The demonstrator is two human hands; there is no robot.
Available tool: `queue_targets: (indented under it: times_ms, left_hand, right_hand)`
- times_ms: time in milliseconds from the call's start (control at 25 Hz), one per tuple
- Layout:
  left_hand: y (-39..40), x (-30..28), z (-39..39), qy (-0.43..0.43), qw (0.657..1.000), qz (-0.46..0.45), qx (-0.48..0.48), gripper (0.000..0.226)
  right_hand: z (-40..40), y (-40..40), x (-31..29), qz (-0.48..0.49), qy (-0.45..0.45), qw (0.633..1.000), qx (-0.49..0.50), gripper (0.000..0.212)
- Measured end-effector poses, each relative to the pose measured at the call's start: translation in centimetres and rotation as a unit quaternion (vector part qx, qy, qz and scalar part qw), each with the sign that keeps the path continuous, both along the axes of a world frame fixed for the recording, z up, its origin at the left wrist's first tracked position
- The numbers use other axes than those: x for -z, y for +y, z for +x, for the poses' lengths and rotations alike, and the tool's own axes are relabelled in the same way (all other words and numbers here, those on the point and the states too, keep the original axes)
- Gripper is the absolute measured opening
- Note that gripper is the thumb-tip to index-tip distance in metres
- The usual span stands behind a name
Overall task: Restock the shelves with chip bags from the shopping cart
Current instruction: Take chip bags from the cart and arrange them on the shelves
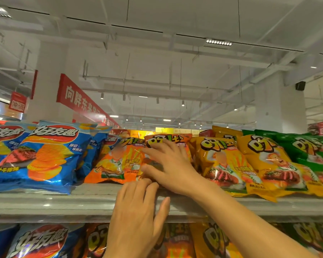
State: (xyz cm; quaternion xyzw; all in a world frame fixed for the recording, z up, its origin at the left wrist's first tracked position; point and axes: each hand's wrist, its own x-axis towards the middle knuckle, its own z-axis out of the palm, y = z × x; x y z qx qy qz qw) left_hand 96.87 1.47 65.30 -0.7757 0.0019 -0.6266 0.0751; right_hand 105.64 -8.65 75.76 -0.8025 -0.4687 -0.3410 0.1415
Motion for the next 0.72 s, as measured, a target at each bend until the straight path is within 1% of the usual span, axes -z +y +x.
queue_targets:
  times_ms: [80, 160, 280, 360, 480, 560, 640, 680, 720]
  left_hand:
    - [0.0, 0.1, -0.1, 0.012, 1.000, -0.007, 0.003, 0.045]
    - [-0.1, 0.1, -0.3, 0.032, 0.999, -0.025, 0.005, 0.045]
    - [-0.1, 0.2, -0.5, 0.046, 0.997, -0.052, 0.026, 0.043]
    - [-0.2, 0.2, -0.5, 0.055, 0.996, -0.064, 0.028, 0.050]
    - [-0.4, 0.1, -0.5, 0.088, 0.995, -0.053, -0.018, 0.057]
    - [-0.7, 0.0, -0.5, 0.112, 0.992, -0.050, -0.039, 0.060]
    - [-1.0, -0.3, -0.6, 0.129, 0.989, -0.058, -0.046, 0.062]
    - [-1.2, -0.5, -0.5, 0.134, 0.987, -0.066, -0.052, 0.063]
    - [-1.5, -0.9, -0.5, 0.140, 0.985, -0.080, -0.058, 0.065]
  right_hand:
    - [0.2, 0.5, -0.4, -0.047, 0.020, 0.998, 0.044, 0.058]
    - [0.4, 0.7, -0.8, -0.092, 0.030, 0.993, 0.062, 0.052]
    - [0.5, -0.4, -0.9, -0.117, 0.014, 0.993, 0.005, 0.039]
    - [0.8, -1.7, -0.8, -0.110, 0.026, 0.993, -0.026, 0.038]
    - [1.2, -3.2, -0.5, -0.091, 0.034, 0.995, -0.025, 0.036]
    - [1.3, -3.6, -0.4, -0.073, 0.037, 0.995, -0.050, 0.033]
    - [1.3, -3.8, -0.9, 0.004, 0.049, 0.995, -0.091, 0.030]
    - [1.6, -3.8, -1.5, 0.060, 0.047, 0.993, -0.089, 0.031]
    - [2.1, -3.8, -2.2, 0.107, 0.042, 0.991, -0.063, 0.035]
